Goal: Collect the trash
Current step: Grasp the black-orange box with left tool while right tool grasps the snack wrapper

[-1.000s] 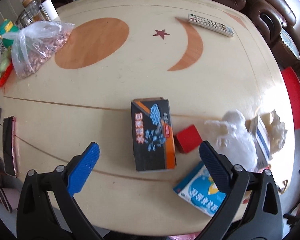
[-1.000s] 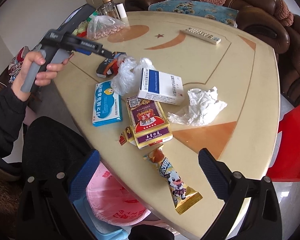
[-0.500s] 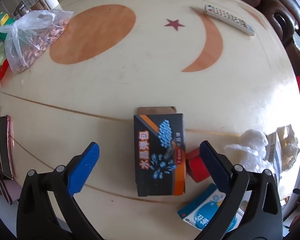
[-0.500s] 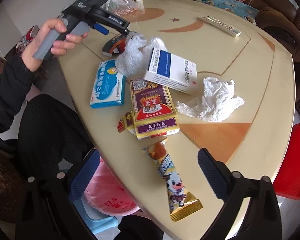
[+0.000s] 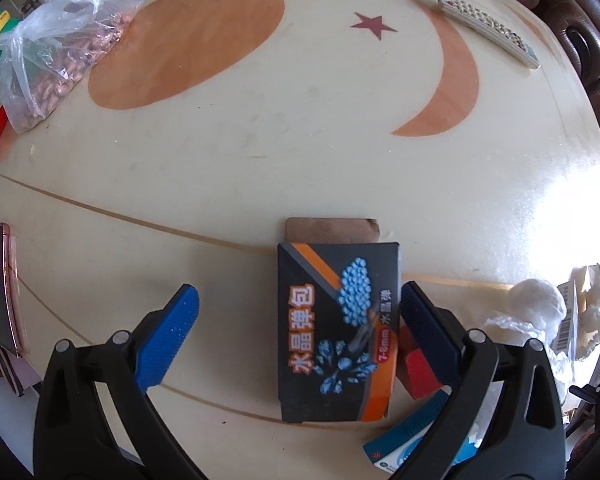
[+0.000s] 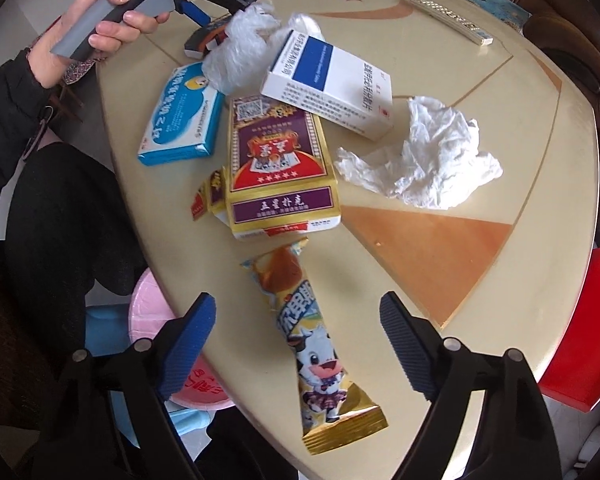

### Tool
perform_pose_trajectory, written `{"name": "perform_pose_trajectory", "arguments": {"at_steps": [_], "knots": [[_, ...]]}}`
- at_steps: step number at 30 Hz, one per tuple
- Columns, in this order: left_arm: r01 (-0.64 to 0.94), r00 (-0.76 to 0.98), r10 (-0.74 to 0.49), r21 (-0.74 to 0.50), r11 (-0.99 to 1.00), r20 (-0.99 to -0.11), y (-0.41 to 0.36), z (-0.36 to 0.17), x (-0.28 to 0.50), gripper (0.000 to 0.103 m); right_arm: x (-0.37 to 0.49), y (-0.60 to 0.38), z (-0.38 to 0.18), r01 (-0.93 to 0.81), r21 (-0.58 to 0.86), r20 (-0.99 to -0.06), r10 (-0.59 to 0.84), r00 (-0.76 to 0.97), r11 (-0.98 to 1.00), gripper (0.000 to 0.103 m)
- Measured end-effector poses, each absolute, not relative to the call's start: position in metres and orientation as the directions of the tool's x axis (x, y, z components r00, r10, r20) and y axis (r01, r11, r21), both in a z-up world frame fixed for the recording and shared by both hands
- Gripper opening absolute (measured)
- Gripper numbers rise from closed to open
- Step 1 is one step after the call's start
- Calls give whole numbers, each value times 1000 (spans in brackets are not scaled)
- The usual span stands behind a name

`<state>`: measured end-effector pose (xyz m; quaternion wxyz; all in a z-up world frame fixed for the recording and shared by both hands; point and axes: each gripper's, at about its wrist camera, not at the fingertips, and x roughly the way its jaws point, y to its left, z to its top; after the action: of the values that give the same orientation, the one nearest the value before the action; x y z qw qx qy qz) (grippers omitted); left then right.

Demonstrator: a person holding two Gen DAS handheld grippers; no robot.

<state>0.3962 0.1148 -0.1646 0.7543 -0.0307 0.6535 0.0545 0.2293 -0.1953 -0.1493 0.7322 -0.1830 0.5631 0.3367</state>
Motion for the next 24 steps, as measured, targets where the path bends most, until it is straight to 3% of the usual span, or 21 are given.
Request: {"name": "perform_pose_trajectory", "arguments": {"at_steps": [14,16,20,24], "knots": [[-117,130,46,31,993,-991,120,-178,401,98,222,-195,-154,-713,40,-954,238,180,700,65],[-116,130,45,30,993,-990,119,-176,399,97,221,-194,-154,-705,35,-953,235,189,708,60],[-109,128,39,25,994,-991,115,-174,397,91,225,-196,-151,-680,17,-952,219,213,733,37],[-91,128,32,20,996,-991,109,-169,397,81,231,-200,-149,-645,23,-951,216,222,764,28]]}}
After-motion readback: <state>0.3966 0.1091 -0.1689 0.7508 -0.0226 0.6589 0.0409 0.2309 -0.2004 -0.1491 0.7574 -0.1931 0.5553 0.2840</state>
